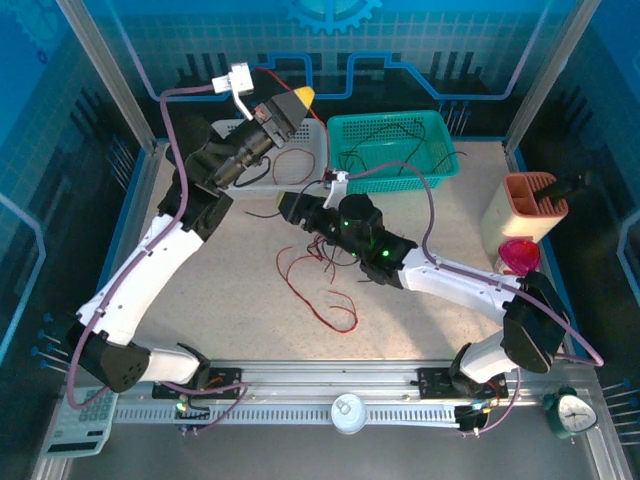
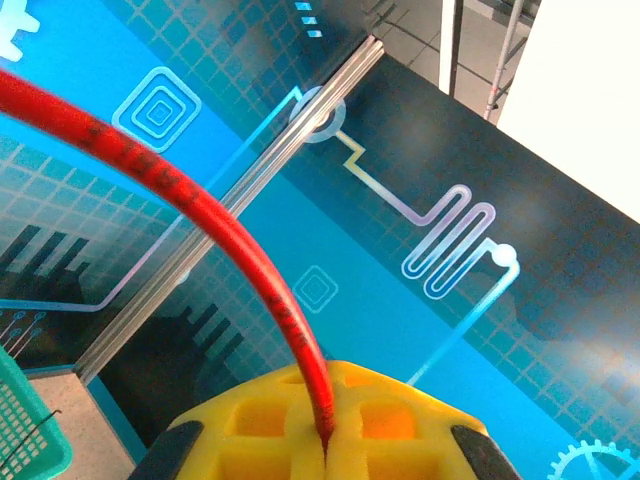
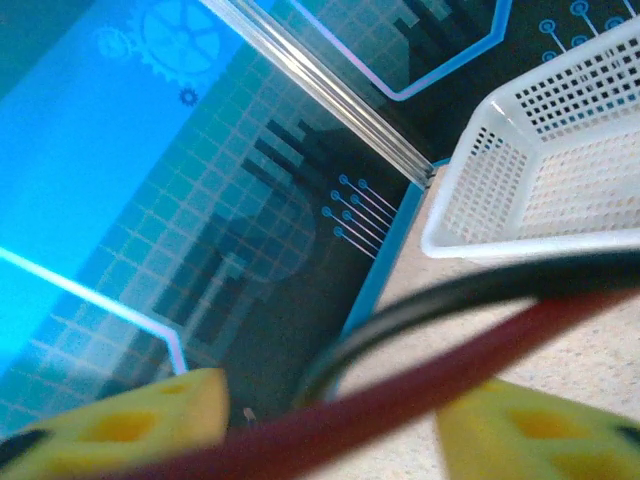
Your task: Untangle the cables
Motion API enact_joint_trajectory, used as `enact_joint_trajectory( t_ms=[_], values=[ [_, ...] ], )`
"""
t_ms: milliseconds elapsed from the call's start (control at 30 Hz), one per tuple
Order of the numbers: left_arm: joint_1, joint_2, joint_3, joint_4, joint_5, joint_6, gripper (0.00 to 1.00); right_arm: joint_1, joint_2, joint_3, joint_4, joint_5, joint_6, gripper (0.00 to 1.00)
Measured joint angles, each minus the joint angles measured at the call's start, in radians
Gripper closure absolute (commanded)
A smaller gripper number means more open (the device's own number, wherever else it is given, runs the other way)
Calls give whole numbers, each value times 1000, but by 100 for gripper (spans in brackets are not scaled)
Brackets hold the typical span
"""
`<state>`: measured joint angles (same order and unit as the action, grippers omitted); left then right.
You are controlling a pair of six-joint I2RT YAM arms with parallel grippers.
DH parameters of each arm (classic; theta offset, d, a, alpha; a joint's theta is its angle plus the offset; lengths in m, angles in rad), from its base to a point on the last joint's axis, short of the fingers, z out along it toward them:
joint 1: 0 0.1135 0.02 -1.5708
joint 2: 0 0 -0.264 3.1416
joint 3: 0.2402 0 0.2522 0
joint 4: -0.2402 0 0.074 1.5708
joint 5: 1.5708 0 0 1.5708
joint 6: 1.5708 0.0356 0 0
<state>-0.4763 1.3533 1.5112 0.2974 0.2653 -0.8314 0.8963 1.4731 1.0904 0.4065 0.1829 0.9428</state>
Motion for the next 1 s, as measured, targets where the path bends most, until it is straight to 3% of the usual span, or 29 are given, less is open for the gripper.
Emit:
enact_joint_trajectory(
  t_ms=[100,167,200,467,767,1000],
  values=[
    [0,-1,-7,1,-8,0,100,0,0,3,15,9,-1,86],
    [-1,-1,-9,1,-13,0,100,0,0,3,14,12,1,99],
    [-2,-1,-9,0,-17,3,100,0,-1,3,11,13,3,100],
    [29,21,113,-66,-52,118,100,-27,-91,-60,-100,8,-27,100],
    [179,71,303,-109,-91,214,100,-177,-319,-194,-326,0,-83,100],
    [270,145,360,-142,-106,255,100,-277,-441,-164,-465,-50,-161,100]
  ],
)
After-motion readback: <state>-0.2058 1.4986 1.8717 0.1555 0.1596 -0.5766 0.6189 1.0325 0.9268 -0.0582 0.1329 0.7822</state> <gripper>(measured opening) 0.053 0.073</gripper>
